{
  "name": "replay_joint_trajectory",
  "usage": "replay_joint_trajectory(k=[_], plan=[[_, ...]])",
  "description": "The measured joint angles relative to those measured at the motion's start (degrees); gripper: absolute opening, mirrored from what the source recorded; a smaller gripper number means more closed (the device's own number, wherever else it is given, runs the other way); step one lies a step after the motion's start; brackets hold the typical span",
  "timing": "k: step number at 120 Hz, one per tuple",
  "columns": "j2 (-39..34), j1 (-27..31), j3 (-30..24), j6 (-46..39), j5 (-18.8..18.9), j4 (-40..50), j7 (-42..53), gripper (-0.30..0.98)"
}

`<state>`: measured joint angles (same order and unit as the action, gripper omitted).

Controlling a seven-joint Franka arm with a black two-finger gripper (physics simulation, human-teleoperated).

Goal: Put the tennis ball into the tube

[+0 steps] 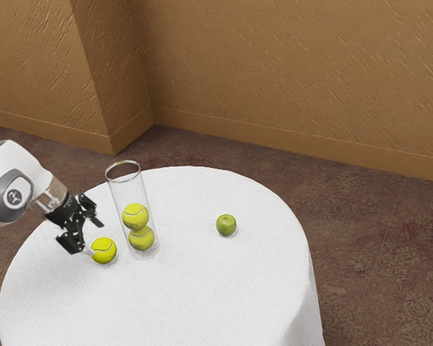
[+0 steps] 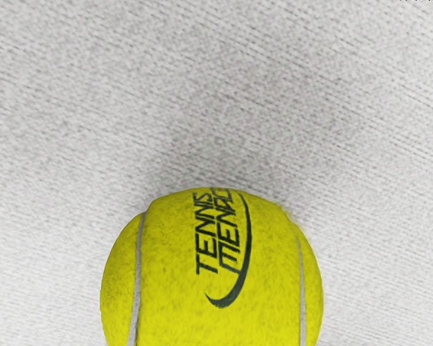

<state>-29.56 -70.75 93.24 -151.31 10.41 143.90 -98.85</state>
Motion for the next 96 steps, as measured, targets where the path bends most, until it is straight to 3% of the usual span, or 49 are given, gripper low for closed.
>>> replay_joint_trajectory(k=[12, 41, 74, 96], plan=[[-0.26, -1.81, 1.70, -1.37, 0.16, -0.27, -1.38, 0.69], [-1.48, -11.73, 11.85, -2.89, 0.19, -2.67, -3.95, 0.69], [-2.79, -13.46, 14.19, -3.29, 0.52, -3.14, -5.74, 0.68], [-2.88, -13.70, 14.43, -3.08, 0.68, -3.07, -6.37, 0.51]])
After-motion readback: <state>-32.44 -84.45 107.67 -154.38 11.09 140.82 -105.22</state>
